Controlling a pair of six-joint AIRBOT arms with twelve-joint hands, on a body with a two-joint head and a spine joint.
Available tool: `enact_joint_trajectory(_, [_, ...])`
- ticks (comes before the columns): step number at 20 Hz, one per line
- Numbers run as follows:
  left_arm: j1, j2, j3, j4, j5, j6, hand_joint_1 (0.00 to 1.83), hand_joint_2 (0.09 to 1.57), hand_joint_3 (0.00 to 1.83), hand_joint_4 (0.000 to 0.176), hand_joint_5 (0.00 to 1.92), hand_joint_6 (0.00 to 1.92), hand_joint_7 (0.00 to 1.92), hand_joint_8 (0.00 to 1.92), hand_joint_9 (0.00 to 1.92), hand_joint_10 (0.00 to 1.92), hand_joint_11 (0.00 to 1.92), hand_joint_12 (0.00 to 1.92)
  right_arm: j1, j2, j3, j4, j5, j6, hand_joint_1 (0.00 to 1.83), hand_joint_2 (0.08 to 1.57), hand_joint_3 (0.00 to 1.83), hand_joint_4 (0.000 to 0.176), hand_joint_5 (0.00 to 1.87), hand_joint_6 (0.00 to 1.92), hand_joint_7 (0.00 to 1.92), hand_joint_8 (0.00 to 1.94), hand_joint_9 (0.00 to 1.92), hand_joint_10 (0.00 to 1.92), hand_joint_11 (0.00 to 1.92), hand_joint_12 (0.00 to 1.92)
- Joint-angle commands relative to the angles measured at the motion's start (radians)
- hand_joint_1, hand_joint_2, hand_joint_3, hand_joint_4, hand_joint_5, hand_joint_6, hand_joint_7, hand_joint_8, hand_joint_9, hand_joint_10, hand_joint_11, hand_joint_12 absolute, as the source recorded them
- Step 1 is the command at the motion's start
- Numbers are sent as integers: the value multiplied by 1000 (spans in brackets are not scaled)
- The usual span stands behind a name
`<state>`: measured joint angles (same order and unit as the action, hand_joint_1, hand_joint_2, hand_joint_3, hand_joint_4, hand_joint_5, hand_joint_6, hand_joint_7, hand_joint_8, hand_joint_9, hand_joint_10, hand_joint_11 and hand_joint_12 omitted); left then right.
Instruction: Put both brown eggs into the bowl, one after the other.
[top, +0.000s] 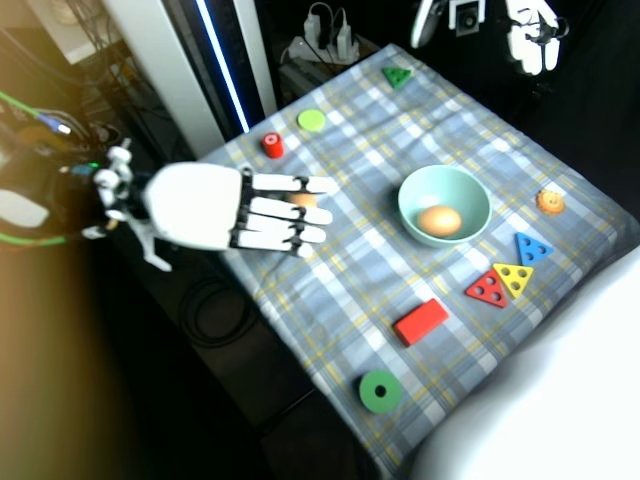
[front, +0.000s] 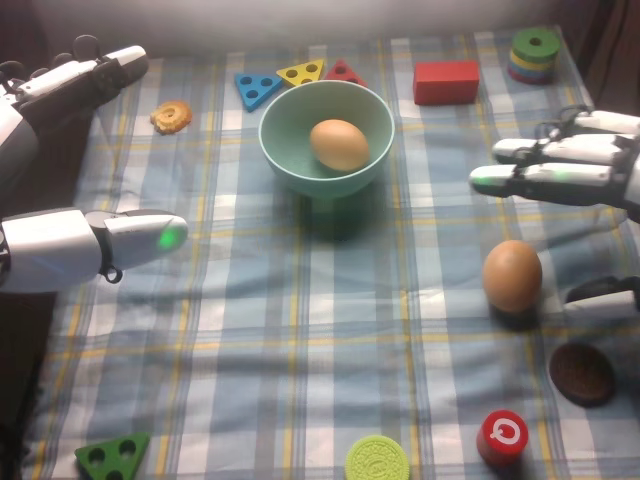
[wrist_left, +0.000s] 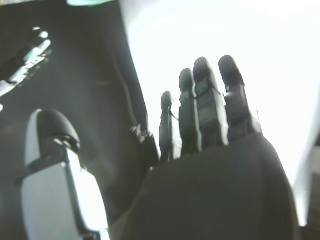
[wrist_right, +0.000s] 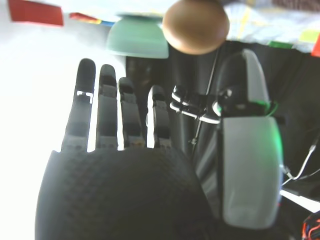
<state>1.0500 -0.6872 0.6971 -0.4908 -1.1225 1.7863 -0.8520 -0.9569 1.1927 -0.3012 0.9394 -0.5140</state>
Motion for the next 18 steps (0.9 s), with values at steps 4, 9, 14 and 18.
enact_joint_trajectory(4, [-3,-7,0,21,-130,-7,663,888,1,121,275,3,312,5,311,6,0,551,25,-26,19,-9,55,22,844,1010,0,163,185,4,216,18,314,2,170,744])
enact_joint_trajectory(9, [-3,-17,3,8,-125,-7,707,873,0,166,225,0,283,0,299,0,0,510,55,-60,37,-50,20,36,994,952,0,99,360,3,659,14,695,29,258,958])
enact_joint_trajectory(14, [-3,-19,5,6,-115,-7,699,900,3,176,209,8,327,4,311,2,0,375,84,-82,51,-82,-22,36,1022,953,0,48,634,5,906,29,862,55,326,1259])
enact_joint_trajectory(18, [-3,-19,5,6,-115,-7,689,892,0,176,185,3,330,5,325,5,0,405,89,-83,58,-84,-34,36,1350,1043,9,0,851,5,1096,809,719,1214,563,1590])
